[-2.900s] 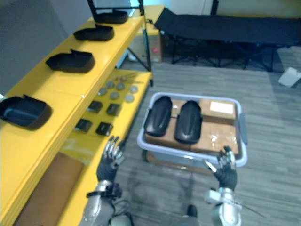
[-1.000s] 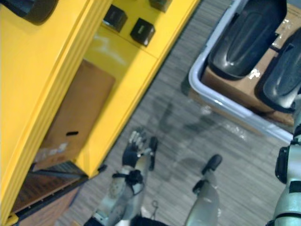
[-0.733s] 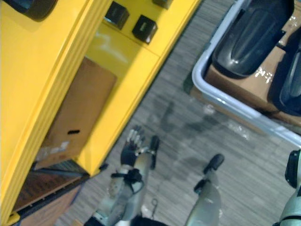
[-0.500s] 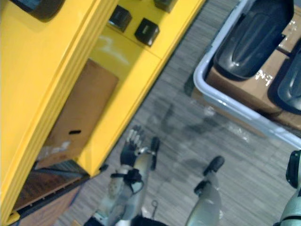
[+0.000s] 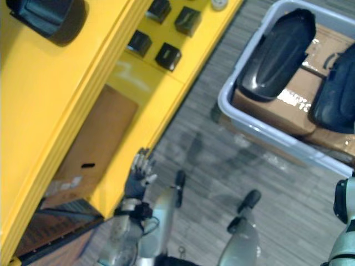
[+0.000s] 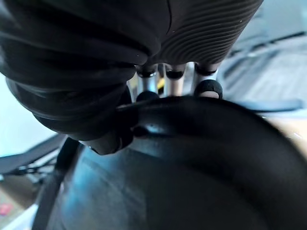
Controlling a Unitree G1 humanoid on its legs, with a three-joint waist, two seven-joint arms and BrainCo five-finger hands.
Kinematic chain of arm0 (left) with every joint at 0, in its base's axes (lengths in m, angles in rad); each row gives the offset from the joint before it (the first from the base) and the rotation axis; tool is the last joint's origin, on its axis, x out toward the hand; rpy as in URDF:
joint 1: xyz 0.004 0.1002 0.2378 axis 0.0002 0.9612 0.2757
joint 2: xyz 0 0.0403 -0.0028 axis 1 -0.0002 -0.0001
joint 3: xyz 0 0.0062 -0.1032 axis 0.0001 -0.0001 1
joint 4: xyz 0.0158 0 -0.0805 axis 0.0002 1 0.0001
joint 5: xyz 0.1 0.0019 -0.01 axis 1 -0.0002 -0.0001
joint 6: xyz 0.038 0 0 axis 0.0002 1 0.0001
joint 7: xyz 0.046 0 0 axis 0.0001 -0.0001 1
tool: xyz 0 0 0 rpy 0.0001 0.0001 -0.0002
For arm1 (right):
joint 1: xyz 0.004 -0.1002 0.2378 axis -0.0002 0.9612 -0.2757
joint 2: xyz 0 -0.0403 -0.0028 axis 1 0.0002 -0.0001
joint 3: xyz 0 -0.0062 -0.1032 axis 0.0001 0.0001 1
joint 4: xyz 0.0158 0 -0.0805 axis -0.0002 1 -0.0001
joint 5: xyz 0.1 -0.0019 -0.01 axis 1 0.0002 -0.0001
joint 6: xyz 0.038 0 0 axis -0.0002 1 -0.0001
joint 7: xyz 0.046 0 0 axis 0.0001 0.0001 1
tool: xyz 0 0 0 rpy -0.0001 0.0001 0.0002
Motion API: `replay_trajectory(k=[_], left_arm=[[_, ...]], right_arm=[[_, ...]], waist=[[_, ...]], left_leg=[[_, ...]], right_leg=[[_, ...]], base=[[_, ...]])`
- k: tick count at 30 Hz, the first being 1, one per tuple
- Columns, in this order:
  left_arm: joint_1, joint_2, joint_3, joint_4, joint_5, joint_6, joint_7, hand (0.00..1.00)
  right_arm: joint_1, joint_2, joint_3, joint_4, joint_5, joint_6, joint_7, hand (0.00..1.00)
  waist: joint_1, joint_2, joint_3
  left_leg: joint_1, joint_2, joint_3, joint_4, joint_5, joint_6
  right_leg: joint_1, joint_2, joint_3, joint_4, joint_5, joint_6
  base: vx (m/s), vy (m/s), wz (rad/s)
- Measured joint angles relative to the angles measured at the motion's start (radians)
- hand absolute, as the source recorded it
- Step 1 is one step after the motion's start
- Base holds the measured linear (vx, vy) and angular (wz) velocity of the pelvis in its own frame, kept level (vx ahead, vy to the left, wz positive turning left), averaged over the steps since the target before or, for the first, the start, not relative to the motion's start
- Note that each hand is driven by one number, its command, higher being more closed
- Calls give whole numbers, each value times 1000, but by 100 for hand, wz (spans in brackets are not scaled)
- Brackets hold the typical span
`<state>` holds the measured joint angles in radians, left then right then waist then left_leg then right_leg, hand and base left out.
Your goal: Walk over and take plastic housings, then place them on the shelf
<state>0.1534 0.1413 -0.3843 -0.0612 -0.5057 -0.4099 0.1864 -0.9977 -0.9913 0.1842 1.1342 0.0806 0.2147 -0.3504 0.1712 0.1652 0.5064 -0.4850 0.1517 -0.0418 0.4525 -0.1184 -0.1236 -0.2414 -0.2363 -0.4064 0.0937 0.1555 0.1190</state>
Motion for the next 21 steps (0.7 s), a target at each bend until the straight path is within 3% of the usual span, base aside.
replay_trajectory(k=[4, 10, 14, 18, 21], left_arm=[[15, 29, 13, -25, 0, 6, -11, 0], [-39, 44, 13, -81, 53, 11, -12, 0], [-214, 63, 20, -79, 90, 31, 1, 0], [-446, 77, 25, -4, 63, 103, 1, 0], [-547, 76, 27, 91, -1, 167, 3, 0]], right_arm=[[71, 74, -1, -95, -17, 5, -1, 100], [90, 118, -3, -173, -38, 5, -37, 100], [89, 183, -3, -225, -81, 3, -72, 100], [49, 225, -3, -263, -129, 1, -100, 100], [2, 260, -3, -264, -152, 0, -121, 100]], waist=[[-24, -67, -3], [-29, -79, -5], [-48, -101, -14], [-58, -123, -23], [-86, -124, -24]], left_leg=[[57, 13, 4, -66, 31, -15], [88, 19, 27, -97, 47, -19], [102, 26, 42, -122, 63, -24], [101, 36, 79, -132, 68, -25], [101, 38, 89, -129, 68, -25]], right_leg=[[21, 13, 1, 0, -9, -14], [30, 17, 18, -12, -16, -25], [25, 22, 32, -21, -3, -18], [-4, 30, 69, -35, 20, -26], [-10, 30, 79, -36, 24, -25]], base=[[18, -53, -2], [-30, -5, -8], [-23, -7, -11], [-5, 8, -25], [2, 18, -14]])
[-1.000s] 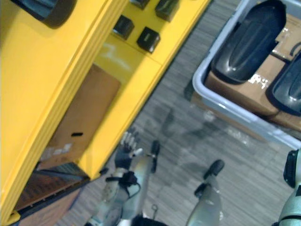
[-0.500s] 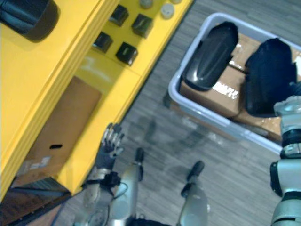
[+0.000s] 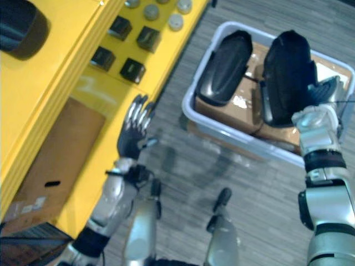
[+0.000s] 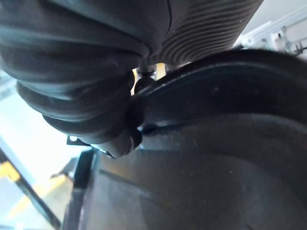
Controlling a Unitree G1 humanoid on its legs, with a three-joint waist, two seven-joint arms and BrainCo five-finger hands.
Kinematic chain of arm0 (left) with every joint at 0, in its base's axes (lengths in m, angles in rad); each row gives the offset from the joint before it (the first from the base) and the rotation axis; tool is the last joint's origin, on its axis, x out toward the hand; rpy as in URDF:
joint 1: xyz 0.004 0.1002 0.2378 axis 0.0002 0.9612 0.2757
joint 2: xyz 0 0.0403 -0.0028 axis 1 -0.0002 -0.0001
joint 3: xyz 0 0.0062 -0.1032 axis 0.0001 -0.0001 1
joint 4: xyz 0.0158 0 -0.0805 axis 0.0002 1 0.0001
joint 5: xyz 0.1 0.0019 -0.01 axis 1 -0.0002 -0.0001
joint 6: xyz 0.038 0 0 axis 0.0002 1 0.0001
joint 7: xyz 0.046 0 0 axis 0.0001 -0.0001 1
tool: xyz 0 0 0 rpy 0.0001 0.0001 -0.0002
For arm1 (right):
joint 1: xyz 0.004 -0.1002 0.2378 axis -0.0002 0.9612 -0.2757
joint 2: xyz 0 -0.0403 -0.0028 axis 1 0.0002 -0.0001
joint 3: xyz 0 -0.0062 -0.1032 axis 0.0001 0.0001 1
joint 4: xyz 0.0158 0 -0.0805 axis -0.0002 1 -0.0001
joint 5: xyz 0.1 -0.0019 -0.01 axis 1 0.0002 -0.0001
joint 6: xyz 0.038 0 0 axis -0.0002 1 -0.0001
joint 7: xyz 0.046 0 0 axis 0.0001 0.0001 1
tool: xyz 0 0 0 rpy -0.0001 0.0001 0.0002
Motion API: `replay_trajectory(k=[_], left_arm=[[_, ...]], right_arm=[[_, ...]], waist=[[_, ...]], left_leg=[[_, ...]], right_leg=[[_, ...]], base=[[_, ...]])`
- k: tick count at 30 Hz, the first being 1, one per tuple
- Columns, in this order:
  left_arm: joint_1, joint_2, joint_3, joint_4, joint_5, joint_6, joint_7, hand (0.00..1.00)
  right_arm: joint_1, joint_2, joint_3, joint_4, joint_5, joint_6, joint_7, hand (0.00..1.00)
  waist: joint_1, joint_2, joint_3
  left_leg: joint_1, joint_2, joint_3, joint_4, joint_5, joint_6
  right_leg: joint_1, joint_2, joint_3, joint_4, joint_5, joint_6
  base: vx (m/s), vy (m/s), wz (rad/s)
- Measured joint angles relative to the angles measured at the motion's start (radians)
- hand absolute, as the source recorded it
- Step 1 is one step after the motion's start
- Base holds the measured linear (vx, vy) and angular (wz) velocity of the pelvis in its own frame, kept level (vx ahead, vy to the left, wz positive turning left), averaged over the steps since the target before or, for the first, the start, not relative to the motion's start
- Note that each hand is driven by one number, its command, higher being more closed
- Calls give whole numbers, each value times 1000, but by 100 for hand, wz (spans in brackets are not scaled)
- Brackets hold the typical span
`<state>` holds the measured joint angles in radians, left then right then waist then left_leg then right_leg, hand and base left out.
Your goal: Walk over and take plastic housings, then place them on the shelf
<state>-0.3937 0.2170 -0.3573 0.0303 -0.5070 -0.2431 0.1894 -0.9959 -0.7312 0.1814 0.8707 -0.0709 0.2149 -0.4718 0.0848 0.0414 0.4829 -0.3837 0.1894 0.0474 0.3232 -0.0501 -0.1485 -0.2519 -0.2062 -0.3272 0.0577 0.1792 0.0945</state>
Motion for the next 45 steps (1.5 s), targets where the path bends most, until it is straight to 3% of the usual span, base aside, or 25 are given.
replay_trajectory(k=[3, 8, 15, 20, 30, 33, 38, 45], left_arm=[[-98, 2, 4, 96, -69, 91, 4, 0], [-208, 14, 7, 192, -103, 165, -5, 0], [-365, 53, 1, 327, -241, 270, -41, 0], [-398, 54, 3, 356, -322, 281, -47, 0], [-458, 60, -1, 356, -438, 299, -61, 0], [-483, 59, -10, 358, -429, 300, 3, 0], [-506, 54, -8, 425, -416, 305, 71, 0], [-506, 50, 3, 497, -420, 305, 103, 0]], right_arm=[[-56, 12, 0, -20, -27, -4, -46, 100], [-128, 15, 3, -40, -85, -31, -84, 100], [-185, 16, 48, -105, -106, -132, -119, 100], [-184, 26, 67, -159, -144, -186, -124, 100], [-104, 69, 93, -282, -227, -334, -135, 100], [-54, 93, 118, -331, -256, -368, -134, 100], [12, 124, 135, -382, -290, -417, -134, 100], [53, 163, 158, -438, -305, -477, -115, 100]], waist=[[-17, 0, 0], [-47, 0, 0], [-80, -3, 2], [-108, -11, 1], [-123, -38, -4], [-128, -54, -13], [-127, -55, -13], [-129, -76, -25]], left_leg=[[-2, 4, 21, -3, 0, 0], [3, 7, 39, -4, 0, 0], [40, 11, 84, -15, 0, 0], [92, 17, 107, -28, -1, -1], [171, 30, 123, -70, 7, -13], [177, 32, 126, -74, 7, -14], [205, 32, 131, -87, 7, -14], [210, 35, 134, -89, 7, -15]], right_leg=[[-21, 3, 26, 0, 9, -2], [-30, 4, 41, -1, 13, -2], [-24, 9, 86, -24, 35, -1], [11, 15, 103, -36, 39, -2], [77, 32, 107, -69, 41, -3], [80, 34, 108, -71, 41, -3], [102, 35, 108, -74, 42, -4], [111, 41, 109, -93, 41, -4]], base=[[9, 11, -19], [3, 9, -10], [-6, 9, -17], [0, 5, -14], [-8, 1, -3], [7, 5, -1], [13, 27, -1], [-4, 3, 0]])
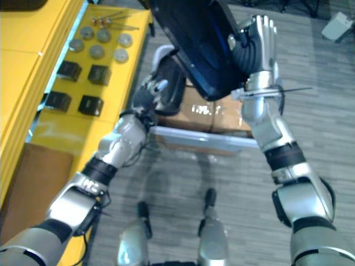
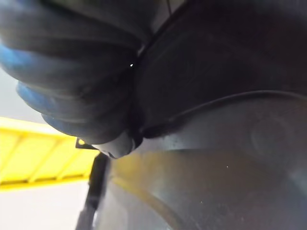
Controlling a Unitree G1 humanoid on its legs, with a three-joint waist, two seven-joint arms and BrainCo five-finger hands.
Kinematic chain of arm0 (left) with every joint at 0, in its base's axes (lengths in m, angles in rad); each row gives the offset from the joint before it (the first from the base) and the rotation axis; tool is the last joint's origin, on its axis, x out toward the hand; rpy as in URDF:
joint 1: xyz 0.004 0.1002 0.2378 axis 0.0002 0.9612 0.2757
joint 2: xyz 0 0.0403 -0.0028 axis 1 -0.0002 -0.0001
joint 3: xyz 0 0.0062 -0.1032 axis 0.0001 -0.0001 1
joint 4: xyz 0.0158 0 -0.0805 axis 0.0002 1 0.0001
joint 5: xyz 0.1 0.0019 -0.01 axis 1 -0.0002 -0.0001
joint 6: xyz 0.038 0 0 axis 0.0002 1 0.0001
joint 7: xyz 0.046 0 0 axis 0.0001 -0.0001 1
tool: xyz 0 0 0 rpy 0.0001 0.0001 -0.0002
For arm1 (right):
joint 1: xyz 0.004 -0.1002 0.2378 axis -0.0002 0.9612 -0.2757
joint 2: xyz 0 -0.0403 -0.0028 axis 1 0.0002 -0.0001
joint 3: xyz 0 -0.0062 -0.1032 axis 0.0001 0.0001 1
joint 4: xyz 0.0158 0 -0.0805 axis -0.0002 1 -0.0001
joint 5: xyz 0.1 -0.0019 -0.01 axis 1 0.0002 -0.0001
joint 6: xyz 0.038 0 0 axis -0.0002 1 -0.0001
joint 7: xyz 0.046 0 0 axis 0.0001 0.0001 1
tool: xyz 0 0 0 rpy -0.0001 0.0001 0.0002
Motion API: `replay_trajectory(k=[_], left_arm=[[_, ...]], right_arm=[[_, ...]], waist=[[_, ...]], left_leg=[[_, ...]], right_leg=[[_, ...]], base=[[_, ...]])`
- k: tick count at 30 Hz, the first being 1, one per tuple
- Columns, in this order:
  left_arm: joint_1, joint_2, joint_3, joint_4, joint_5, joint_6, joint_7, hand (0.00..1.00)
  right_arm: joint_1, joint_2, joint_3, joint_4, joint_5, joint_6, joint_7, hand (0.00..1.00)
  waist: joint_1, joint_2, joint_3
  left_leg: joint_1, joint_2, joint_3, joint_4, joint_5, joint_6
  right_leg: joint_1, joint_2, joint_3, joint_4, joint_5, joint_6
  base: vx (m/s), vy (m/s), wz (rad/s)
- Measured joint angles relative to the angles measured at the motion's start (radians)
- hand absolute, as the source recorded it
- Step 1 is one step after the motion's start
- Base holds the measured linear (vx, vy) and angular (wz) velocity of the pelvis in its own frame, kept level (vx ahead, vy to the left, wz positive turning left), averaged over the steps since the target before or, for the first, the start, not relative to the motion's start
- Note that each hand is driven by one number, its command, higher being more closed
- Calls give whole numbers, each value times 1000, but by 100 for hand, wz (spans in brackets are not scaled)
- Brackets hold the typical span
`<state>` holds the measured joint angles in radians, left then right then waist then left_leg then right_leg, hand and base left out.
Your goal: Walk over and take plastic housings, then place them on the shelf
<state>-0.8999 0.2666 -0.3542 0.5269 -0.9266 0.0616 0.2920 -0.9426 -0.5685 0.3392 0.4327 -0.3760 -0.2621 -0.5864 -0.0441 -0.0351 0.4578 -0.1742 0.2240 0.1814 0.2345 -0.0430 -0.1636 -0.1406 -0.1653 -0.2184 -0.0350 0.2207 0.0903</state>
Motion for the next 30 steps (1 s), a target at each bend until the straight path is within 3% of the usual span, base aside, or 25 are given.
replay_trajectory(k=[5, 9, 11, 14, 15, 22, 27, 30], left_arm=[[0, -1, 1, 14, -44, -11, -9, 0], [0, -11, -3, 16, -138, -35, -75, 0], [0, -25, -21, 15, -232, -65, -153, 0], [5, -38, -40, 16, -315, -119, -199, 0], [5, -37, -51, 16, -335, -137, -213, 100], [6, -39, -64, 0, -372, -224, -272, 100], [18, -38, -63, 0, -351, -274, -254, 100], [19, -38, -63, 0, -339, -278, -224, 100]], right_arm=[[42, 38, 24, -29, -1, -13, 29, 100], [60, 63, 49, -29, -1, -25, 47, 100], [72, 74, 68, -21, -1, -25, 54, 100], [73, 94, 82, 13, 9, -28, 43, 100], [73, 95, 85, 24, 10, -28, 40, 100], [73, 116, 86, 60, 51, -45, 17, 100], [74, 134, 108, 54, 55, -58, -8, 100], [74, 142, 123, 51, 70, -58, -17, 100]], waist=[[2, -20, -12], [5, -20, -12], [6, -20, -12], [5, -20, -12], [6, -20, -12], [7, -17, -13], [11, -16, -14], [11, -15, -14]], left_leg=[[0, 0, 0, -3, 0, 0], [3, 0, 0, -8, 1, -1], [9, -1, 0, -16, 4, -4], [10, -1, 0, -18, 5, -4], [11, -1, 0, -19, 5, -4], [18, -5, -11, -36, 15, -5], [31, -8, -11, -62, 28, -6], [34, -8, -11, -62, 28, -6]], right_leg=[[1, 0, -1, -1, 1, 0], [2, 0, -2, -1, 1, 0], [4, 0, -2, -3, 1, 0], [5, 0, -3, -4, 1, 0], [6, 0, -3, -5, 1, 0], [21, -1, -19, -14, 1, 0], [24, -2, -23, -16, 1, 0], [27, -2, -23, -17, 1, 0]], base=[[6, 27, 1], [-1, 17, 0], [0, 0, 0], [-4, 10, 0], [0, 0, 0], [-7, 23, 6], [-4, 8, 2], [0, 0, 0]])
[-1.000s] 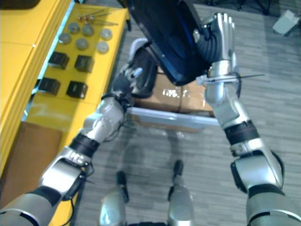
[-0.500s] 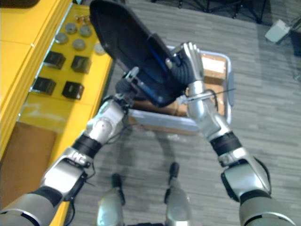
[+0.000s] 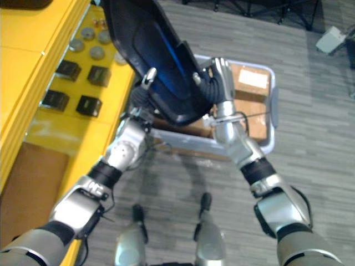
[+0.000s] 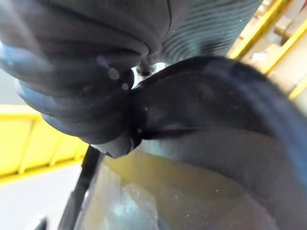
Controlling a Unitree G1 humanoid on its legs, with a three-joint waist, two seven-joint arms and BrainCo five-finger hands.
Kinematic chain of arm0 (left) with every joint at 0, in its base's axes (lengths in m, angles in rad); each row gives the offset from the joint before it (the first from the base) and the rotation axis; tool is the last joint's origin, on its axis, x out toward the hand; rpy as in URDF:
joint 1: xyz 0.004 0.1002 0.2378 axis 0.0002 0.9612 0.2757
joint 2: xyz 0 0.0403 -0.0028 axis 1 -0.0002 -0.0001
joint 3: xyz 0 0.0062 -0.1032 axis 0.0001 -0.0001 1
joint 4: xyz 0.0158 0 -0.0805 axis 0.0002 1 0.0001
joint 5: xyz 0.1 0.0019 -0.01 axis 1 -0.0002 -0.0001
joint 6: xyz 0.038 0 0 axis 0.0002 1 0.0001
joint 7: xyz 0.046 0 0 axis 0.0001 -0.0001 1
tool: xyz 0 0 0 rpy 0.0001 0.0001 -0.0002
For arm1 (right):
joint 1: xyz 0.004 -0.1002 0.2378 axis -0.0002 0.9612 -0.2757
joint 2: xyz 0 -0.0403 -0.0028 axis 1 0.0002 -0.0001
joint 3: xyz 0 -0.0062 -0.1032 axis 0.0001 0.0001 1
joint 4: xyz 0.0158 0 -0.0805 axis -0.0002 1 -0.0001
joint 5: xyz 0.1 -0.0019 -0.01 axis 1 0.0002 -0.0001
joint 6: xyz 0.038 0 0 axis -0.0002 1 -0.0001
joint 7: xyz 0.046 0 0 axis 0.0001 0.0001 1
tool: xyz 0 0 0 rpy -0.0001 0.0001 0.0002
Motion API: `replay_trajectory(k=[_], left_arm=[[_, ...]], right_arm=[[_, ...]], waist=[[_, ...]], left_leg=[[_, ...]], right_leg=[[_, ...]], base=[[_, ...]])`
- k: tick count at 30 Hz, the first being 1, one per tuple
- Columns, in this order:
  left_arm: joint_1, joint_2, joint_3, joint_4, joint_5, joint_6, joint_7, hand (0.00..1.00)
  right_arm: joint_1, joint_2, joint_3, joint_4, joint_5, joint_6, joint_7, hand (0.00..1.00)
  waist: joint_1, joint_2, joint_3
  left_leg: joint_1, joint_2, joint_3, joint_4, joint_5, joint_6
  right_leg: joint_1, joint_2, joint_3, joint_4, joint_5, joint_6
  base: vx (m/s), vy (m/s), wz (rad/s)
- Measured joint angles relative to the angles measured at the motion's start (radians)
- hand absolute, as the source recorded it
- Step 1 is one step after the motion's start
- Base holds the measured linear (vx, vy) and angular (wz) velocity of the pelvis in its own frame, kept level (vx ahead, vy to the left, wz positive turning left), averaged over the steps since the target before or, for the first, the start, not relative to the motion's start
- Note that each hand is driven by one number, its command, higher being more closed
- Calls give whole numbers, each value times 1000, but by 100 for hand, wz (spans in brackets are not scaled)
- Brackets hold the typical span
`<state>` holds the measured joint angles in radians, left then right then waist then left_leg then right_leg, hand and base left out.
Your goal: Walk over and take plastic housings, then place them on the shelf
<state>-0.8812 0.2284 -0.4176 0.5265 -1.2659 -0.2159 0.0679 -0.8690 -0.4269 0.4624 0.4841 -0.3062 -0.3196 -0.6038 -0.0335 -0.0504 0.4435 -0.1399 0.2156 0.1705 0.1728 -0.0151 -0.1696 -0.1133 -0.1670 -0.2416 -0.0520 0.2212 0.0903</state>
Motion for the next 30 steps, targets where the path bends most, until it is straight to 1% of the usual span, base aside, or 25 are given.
replay_trajectory(k=[3, 5, 6, 7, 9, 10, 11, 12, 15, 17, 19, 21, 22, 24, 25, 27, 30], left_arm=[[0, 0, 0, 0, 40, -2, 20, 100], [2, -1, 0, -1, 103, 2, 48, 100], [4, -1, 0, -1, 115, 3, 51, 100], [8, -1, 0, -5, 150, 7, 71, 100], [26, -2, 1, -27, 191, 13, 94, 100], [33, -3, 1, -32, 222, 18, 109, 100], [39, -3, 1, -34, 228, 24, 114, 100], [55, -3, 1, -34, 257, 25, 116, 100], [92, -10, 3, -37, 269, 29, 116, 100], [103, -10, 3, -44, 269, 28, 116, 100], [116, -10, 4, -53, 269, 26, 116, 100], [148, -10, 7, -64, 269, 12, 112, 100], [151, -10, 7, -64, 269, 10, 111, 100], [190, -10, 11, -78, 264, -1, 106, 100], [206, -10, 11, -87, 261, -7, 106, 100], [226, -14, 10, -93, 259, -20, 102, 100], [246, -15, 11, -94, 254, -36, 102, 100]], right_arm=[[4, 3, 4, 0, 10, 0, -9, 100], [18, 5, 4, 0, 25, 0, -11, 100], [23, 6, 4, 0, 28, 0, -11, 100], [31, 8, 4, 0, 32, 0, -14, 100], [44, 11, 4, -2, 48, 0, -17, 100], [54, 14, 4, -3, 49, 0, -22, 100], [64, 19, 4, -4, 49, 0, -25, 100], [79, 29, 4, -4, 49, 1, -29, 100], [113, 39, 9, -12, 48, 1, -30, 100], [119, 44, 11, -17, 48, 4, -31, 100], [130, 47, 12, -39, 48, 14, -32, 100], [151, 67, 14, -52, 48, 15, -34, 100], [152, 69, 15, -52, 48, 15, -34, 100], [162, 80, 34, -54, 48, 21, -39, 100], [169, 82, 39, -58, 48, 21, -41, 0], [196, 86, 44, -85, 48, 22, -45, 0], [206, 106, 47, -87, 48, 22, -48, 0]], waist=[[1, 0, 0], [1, 3, -1], [2, 3, -1], [3, 3, -2], [3, 8, -4], [3, 14, -8], [4, 19, -11], [5, 29, -18], [12, 50, -47], [15, 53, -56], [18, 53, -58], [18, 48, -90], [18, 47, -91], [20, 41, -119], [21, 38, -127], [22, 32, -131], [21, 25, -141]], left_leg=[[1, 0, 0, 1, 0, 0], [7, 0, 0, 0, 0, 0], [10, 0, 1, 0, 0, 0], [16, -1, 2, -2, 0, 0], [20, -1, 2, -4, 0, 0], [21, -1, 2, -5, 0, 0], [26, -2, 2, -7, 0, 0], [37, -3, 4, -13, 0, 0], [51, -4, 6, -27, 2, -3], [55, -4, 6, -27, 2, -3], [73, -4, 6, -29, 2, -3], [78, -4, 5, -30, 1, -3], [81, -4, 6, -31, 1, -3], [93, -5, 8, -40, 2, -5], [101, -5, 8, -49, 6, -5], [121, -6, 3, -68, 12, -2], [133, -6, 2, -88, 21, -9]], right_leg=[[1, 0, 0, 0, 0, 0], [9, 0, -1, -4, 0, 0], [12, 0, -1, -7, 1, 1], [17, 0, 0, -9, 1, 1], [23, 0, -2, -12, 1, 2], [25, 0, -3, -14, 2, 2], [30, 1, -3, -18, 2, 3], [43, 1, -3, -27, 5, 4], [49, 1, -4, -27, 5, 4], [54, 1, -4, -27, 5, 4], [70, 1, -5, -27, 5, 4], [74, 1, -6, -28, 4, 4], [77, 1, -6, -28, 4, 3], [82, 1, -8, -29, -1, -2], [84, 1, -8, -29, -2, -3], [101, 2, -21, -30, -13, -13], [105, 2, -27, -38, -19, -15]], base=[[0, 0, 0], [0, 0, 0], [0, 0, 0], [0, 0, 0], [0, 0, 0], [0, 0, 0], [0, 0, 0], [0, 0, 0], [0, 0, 0], [0, 0, 0], [-17, 6, 0], [-32, 11, 0], [0, 0, 0], [-35, 6, -4], [-39, -2, 0], [-39, -5, 6], [-39, -4, 4]])
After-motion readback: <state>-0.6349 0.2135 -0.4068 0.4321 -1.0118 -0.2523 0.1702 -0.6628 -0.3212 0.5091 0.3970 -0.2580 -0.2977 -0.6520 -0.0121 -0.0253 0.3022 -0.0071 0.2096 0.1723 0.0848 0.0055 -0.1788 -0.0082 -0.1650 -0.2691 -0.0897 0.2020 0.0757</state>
